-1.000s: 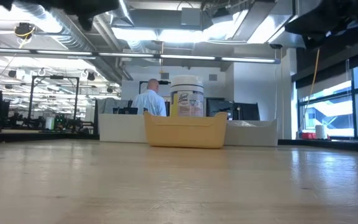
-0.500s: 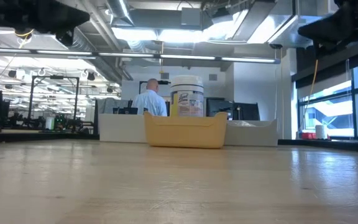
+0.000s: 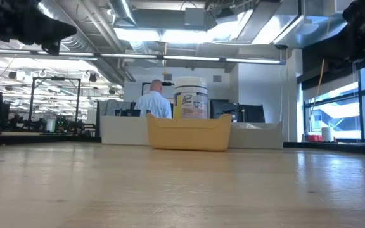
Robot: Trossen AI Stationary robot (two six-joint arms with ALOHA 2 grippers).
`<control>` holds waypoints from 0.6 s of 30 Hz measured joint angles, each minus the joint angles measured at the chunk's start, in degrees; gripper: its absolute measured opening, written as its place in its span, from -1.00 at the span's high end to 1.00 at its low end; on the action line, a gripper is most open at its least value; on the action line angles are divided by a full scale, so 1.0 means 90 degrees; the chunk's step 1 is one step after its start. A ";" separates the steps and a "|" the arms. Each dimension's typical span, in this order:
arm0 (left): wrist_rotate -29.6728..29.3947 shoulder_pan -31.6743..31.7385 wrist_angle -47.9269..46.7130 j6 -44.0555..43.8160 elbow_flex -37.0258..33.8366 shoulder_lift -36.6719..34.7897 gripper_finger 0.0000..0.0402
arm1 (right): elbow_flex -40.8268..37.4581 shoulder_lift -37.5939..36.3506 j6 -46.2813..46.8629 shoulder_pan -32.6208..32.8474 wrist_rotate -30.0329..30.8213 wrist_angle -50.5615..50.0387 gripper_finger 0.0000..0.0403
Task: Pick & Place Travel size toiletries
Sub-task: Return to Home Position
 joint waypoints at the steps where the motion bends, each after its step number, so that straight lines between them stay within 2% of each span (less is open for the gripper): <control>1: -0.0046 -0.0001 -0.0028 0.0003 0.0005 0.0009 0.98 | -0.0025 0.0000 0.0004 -0.0024 -0.0057 -0.0033 0.98; 4: -0.0085 -0.0002 -0.0052 0.0210 -0.0001 0.0015 0.99 | -0.0072 0.0000 -0.0171 -0.0171 -0.0725 0.0193 0.97; 8: -0.0125 0.0002 -0.0123 0.0442 0.0001 0.0006 0.98 | -0.0074 0.0000 -0.0222 -0.0566 -0.1186 0.0182 0.97; 13: -0.0421 0.0002 -0.0237 0.0551 0.0003 0.0006 0.99 | -0.0350 0.0000 0.0375 -0.1139 -0.1951 -0.0096 0.97; 18: -0.0891 0.0002 -0.0224 0.0335 0.0003 0.0006 0.97 | -0.0526 0.0001 0.0459 -0.1388 -0.2005 -0.0040 0.96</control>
